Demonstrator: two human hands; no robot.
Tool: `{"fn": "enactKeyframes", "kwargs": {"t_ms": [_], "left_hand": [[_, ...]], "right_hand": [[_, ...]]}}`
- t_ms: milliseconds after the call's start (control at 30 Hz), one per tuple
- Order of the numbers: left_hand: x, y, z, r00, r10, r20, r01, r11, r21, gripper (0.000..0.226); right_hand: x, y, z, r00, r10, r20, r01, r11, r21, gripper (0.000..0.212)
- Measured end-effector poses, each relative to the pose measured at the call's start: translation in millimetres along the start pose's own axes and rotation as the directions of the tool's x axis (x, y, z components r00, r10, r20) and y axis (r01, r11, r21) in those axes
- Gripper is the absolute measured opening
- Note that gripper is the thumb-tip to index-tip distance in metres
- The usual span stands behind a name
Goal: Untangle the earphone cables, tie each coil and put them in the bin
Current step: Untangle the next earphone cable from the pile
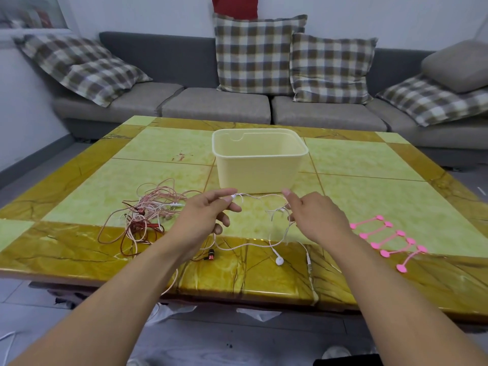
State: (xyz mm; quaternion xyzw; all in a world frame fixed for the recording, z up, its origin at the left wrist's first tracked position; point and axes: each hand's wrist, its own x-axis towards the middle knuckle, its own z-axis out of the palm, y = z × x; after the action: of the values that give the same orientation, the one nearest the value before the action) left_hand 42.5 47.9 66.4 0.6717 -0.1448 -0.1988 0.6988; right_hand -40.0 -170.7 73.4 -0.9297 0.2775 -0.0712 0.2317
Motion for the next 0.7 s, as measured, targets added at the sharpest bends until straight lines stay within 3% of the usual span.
{"fn": "enactKeyframes", "kwargs": {"t_ms": [100, 167, 233, 300, 367, 433, 533, 633, 700], "left_hand": [[1, 0, 0, 1.0, 0.03, 0.0, -0.03, 0.999, 0.045, 0.018], [0, 0, 2, 0.999, 0.043, 0.03, -0.045, 0.996, 0.076, 0.015], [-3, 1, 4, 0.996, 0.06, 0.066, -0.068, 0.99, 0.126, 0.013], [-5, 1, 6, 0.992, 0.073, 0.102, -0.09, 0.98, 0.177, 0.012], [-6, 0, 6, 0.986, 0.083, 0.142, -0.113, 0.968, 0.222, 0.011], [-7, -1, 6, 0.98, 0.091, 0.175, -0.136, 0.954, 0.266, 0.01], [-10, 0, 7, 0.972, 0.11, 0.206, -0.176, 0.924, 0.34, 0.011], [-10, -1, 9, 0.976, 0.126, 0.18, -0.187, 0.905, 0.381, 0.012], [-8, -2, 9, 0.982, 0.132, 0.138, -0.173, 0.92, 0.352, 0.013]], "right_hand": [[-10, -9, -11, 0.977, -0.084, -0.197, 0.046, 0.981, -0.19, 0.043], [-17, -20, -17, 0.954, -0.124, -0.274, 0.083, 0.984, -0.156, 0.029], [-19, -29, -16, 0.948, -0.19, -0.256, 0.198, 0.98, 0.007, 0.03], [-22, -34, -9, 0.943, -0.3, -0.143, 0.325, 0.925, 0.198, 0.032], [-22, -32, 3, 0.918, -0.397, -0.017, 0.388, 0.885, 0.256, 0.047], [-21, -28, 13, 0.912, -0.409, 0.038, 0.383, 0.881, 0.279, 0.044], [-16, -23, 22, 0.906, -0.424, 0.004, 0.405, 0.868, 0.289, 0.022], [-15, -22, 24, 0.9, -0.431, -0.061, 0.434, 0.873, 0.223, 0.021], [-18, -25, 23, 0.914, -0.396, -0.093, 0.403, 0.852, 0.334, 0.019]]}}
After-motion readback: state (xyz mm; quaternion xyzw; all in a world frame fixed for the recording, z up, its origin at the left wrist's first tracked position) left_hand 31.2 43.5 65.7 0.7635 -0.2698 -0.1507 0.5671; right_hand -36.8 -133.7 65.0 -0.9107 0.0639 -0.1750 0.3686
